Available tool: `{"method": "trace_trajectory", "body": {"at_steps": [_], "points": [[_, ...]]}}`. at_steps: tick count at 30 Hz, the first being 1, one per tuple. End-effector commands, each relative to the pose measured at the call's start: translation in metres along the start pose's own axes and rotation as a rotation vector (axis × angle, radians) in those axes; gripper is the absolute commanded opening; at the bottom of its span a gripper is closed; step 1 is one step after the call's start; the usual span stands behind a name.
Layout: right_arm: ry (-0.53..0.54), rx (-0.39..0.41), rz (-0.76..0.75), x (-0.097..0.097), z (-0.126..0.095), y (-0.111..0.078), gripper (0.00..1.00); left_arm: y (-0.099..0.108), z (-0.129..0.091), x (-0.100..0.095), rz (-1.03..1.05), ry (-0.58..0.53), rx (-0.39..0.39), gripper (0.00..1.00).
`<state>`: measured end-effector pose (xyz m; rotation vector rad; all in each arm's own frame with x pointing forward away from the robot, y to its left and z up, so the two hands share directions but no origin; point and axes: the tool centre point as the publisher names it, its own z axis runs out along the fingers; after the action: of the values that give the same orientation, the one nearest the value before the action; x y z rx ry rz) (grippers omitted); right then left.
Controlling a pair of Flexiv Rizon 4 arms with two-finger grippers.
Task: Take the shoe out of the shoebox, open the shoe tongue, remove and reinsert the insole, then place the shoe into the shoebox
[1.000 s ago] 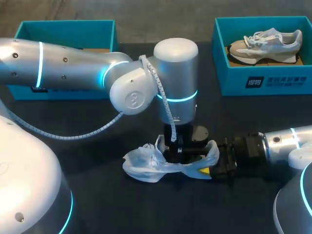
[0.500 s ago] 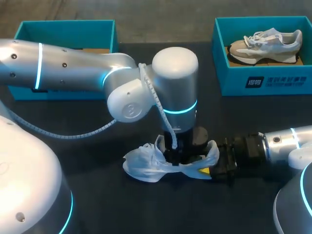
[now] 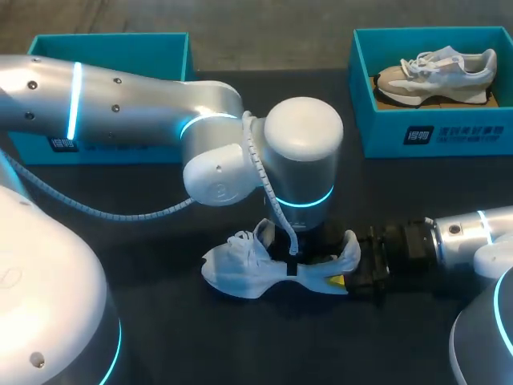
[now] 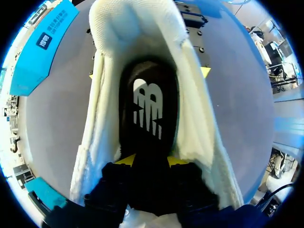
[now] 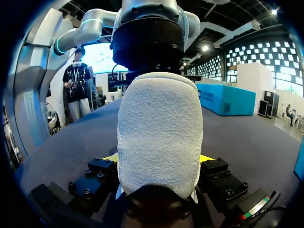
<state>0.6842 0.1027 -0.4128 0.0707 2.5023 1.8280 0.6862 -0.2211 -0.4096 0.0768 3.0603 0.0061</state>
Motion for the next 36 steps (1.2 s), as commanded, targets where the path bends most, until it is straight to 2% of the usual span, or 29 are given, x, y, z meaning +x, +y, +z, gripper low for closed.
{"method": "trace_trajectory", "body": {"at_steps": [1,2,3,8,23,36], "points": [[-0.001,0.003,-0.001,0.002,0.000,-0.001,0.00,0.000,0.011,-0.011,-0.006,-0.004,-0.005,0.13],[-0.001,0.003,-0.001,0.002,0.000,-0.001,0.00,0.001,0.011,-0.012,-0.009,-0.006,-0.007,0.04],[-0.001,0.003,-0.001,0.002,0.000,-0.001,0.00,0.002,0.012,-0.013,-0.009,-0.007,-0.007,0.00],[-0.001,0.003,-0.001,0.002,0.000,-0.001,0.00,0.005,0.008,-0.016,-0.011,-0.014,-0.006,0.00],[-0.001,0.003,-0.001,0.002,0.000,-0.001,0.00,0.009,-0.035,-0.001,0.047,0.145,0.207,0.00],[-0.001,0.003,-0.001,0.002,0.000,-0.001,0.00,0.013,-0.046,0.002,0.096,0.287,0.341,0.00]]}}
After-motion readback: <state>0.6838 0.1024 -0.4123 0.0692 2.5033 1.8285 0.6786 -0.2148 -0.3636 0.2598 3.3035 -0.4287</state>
